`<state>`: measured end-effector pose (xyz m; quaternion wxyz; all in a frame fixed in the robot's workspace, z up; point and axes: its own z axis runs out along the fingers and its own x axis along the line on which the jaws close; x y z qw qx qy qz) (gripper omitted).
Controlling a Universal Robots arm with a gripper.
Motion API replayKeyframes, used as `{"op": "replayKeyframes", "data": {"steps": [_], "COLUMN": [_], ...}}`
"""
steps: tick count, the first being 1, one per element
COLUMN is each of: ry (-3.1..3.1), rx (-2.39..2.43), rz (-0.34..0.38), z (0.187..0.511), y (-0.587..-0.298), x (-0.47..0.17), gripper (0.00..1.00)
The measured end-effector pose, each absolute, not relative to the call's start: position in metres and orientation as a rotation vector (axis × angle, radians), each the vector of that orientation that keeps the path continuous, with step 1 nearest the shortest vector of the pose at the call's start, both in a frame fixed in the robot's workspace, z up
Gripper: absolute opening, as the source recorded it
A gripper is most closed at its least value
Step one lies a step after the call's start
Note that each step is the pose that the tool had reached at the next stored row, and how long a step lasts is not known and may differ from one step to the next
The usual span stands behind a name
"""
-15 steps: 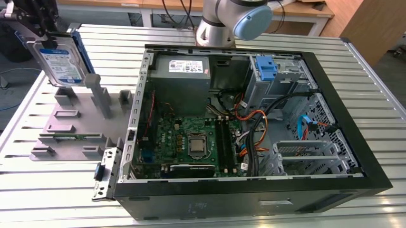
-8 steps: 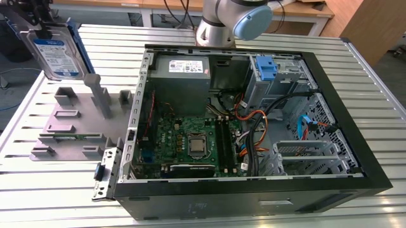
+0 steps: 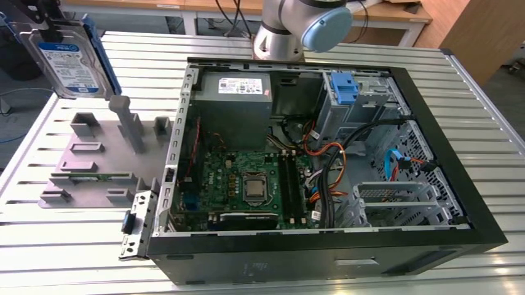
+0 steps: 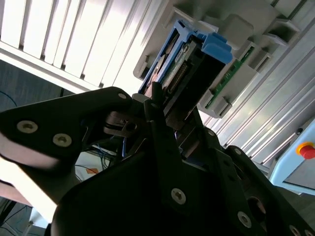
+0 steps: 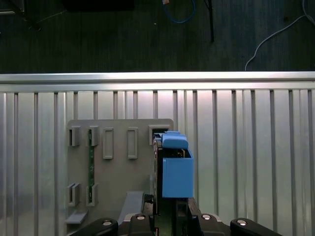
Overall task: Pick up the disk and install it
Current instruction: 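Pick up the disk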
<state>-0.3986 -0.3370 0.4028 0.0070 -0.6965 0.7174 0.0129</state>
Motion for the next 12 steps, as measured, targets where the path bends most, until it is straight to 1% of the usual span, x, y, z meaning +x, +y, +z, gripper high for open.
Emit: {"op": "replayKeyframes", "data": {"steps": [7,12], "ry": [2.244,2.244], "rx": [-2.179,-2.179], "rz": [0.04,0.04], "z": [0.405,0.415], "y": [-0.337,-0.337], "x": [-0.399,-0.399], "gripper": [0.35,0.35]}}
